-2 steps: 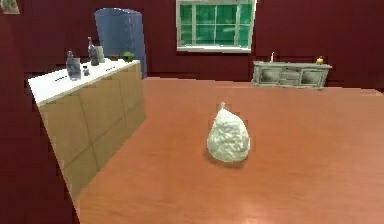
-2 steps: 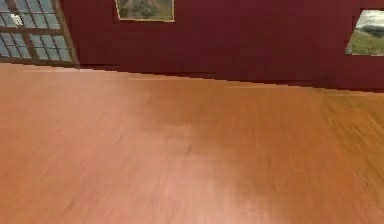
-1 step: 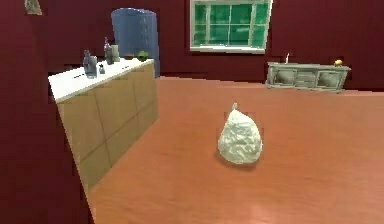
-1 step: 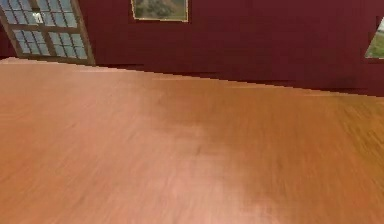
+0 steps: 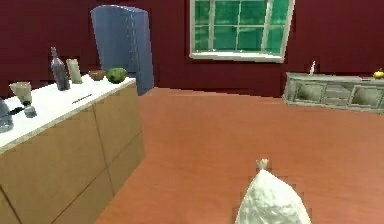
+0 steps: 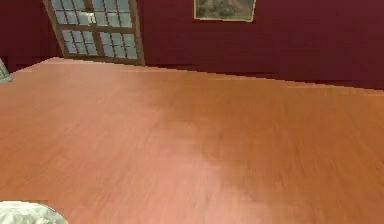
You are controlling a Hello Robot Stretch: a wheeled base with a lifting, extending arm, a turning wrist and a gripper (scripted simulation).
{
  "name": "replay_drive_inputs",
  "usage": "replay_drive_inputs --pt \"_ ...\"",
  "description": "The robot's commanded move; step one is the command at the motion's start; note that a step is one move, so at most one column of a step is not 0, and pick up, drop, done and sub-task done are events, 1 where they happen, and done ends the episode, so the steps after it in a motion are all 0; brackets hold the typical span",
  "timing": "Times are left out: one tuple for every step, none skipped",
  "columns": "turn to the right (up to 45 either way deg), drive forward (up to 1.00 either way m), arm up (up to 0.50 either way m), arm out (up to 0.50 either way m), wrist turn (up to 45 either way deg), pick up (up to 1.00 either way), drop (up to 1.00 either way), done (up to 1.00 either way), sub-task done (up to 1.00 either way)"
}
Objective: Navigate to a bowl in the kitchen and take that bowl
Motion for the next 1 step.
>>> replay_drive_inputs --pt "0.0 0.10 0.00 0.00 0.0 0.00 0.00 0.00 0.00"
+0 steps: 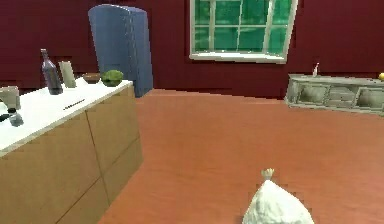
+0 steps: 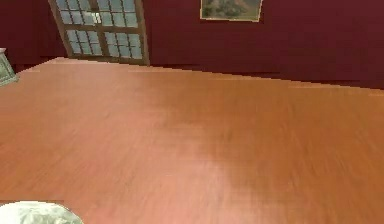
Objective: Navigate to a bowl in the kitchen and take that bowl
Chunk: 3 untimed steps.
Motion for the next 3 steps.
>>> replay_drive_inputs --pt "-18.0 0.00 0.00 0.00 0.0 0.00 0.00 0.00 0.00" --pt "0.0 0.85 0.00 0.00 0.0 0.00 0.00 0.00 0.00" --pt "-36.0 0.00 0.00 0.00 0.0 0.00 0.00 0.00 0.00"
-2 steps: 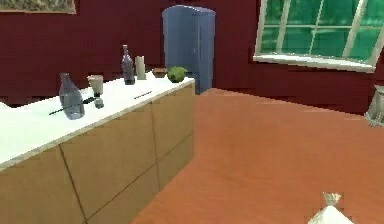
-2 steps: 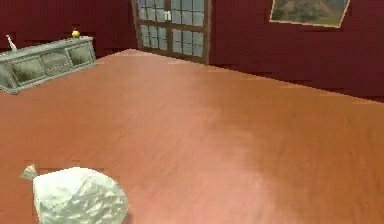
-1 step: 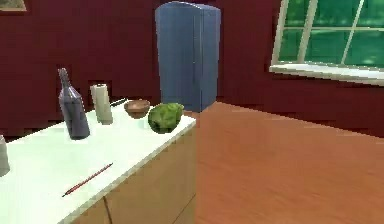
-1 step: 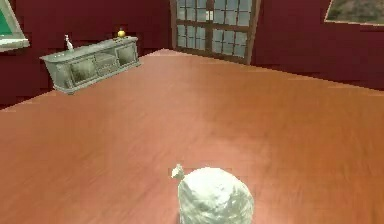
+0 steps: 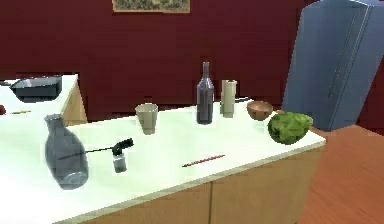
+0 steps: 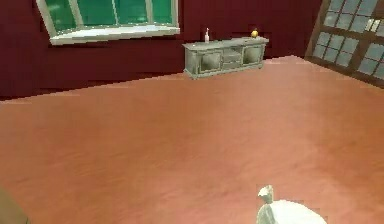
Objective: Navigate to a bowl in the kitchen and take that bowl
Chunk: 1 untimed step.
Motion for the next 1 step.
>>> replay_drive_inputs --pt "0.0 0.05 0.00 0.00 0.0 0.00 0.00 0.00 0.00"
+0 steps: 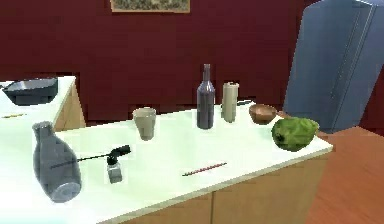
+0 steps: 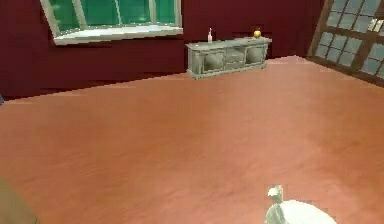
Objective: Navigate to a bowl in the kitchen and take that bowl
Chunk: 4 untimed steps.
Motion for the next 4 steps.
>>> replay_drive_inputs --pt "-45.0 0.00 0.00 0.00 0.0 0.00 0.00 0.00 0.00" --pt "-24.0 0.00 0.00 0.00 0.0 0.00 0.00 0.00 0.00" --pt "45.0 0.00 0.00 0.00 0.0 0.00 0.00 0.00 0.00" --pt "45.0 0.00 0.00 0.00 0.0 0.00 0.00 0.00 0.00"
